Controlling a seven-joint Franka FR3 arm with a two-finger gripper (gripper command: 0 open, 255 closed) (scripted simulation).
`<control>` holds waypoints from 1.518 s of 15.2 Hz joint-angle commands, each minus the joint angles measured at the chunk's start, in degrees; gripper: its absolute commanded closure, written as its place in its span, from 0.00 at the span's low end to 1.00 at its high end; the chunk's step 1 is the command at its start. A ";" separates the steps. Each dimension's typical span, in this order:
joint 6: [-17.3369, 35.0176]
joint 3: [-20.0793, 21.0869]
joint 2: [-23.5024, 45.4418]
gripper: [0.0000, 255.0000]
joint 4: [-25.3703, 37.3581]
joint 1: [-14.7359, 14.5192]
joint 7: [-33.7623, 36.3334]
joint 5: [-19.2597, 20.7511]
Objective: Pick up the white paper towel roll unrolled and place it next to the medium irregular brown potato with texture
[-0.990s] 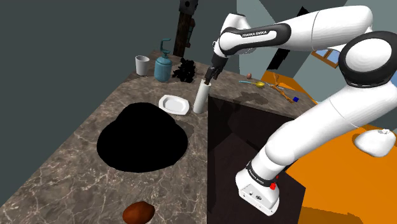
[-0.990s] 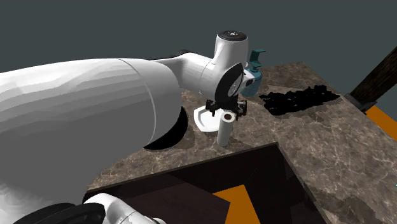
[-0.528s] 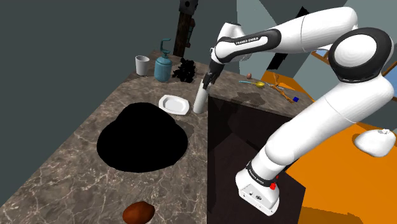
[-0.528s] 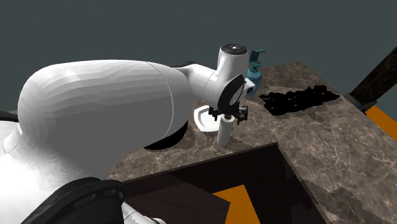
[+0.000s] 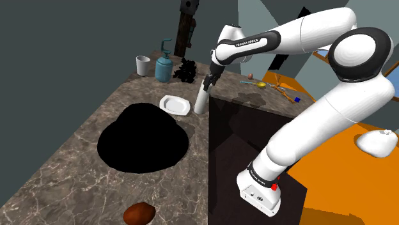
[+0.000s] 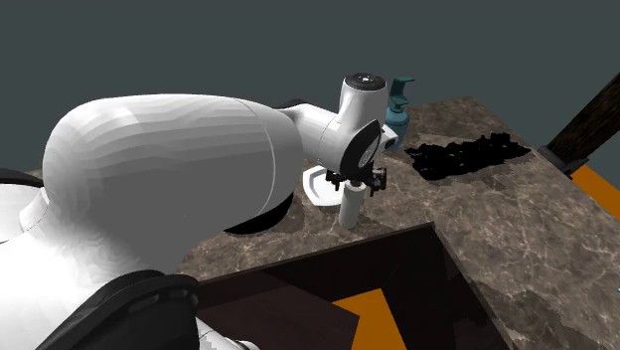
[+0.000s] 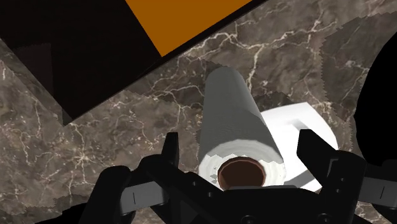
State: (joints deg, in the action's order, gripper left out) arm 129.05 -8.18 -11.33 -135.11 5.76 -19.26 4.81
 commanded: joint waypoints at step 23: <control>-9.59 0.37 -3.39 1.00 6.21 -0.08 -0.17 -0.03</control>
State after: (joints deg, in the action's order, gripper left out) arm 120.33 -7.81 -14.49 -129.51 5.67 -19.36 4.78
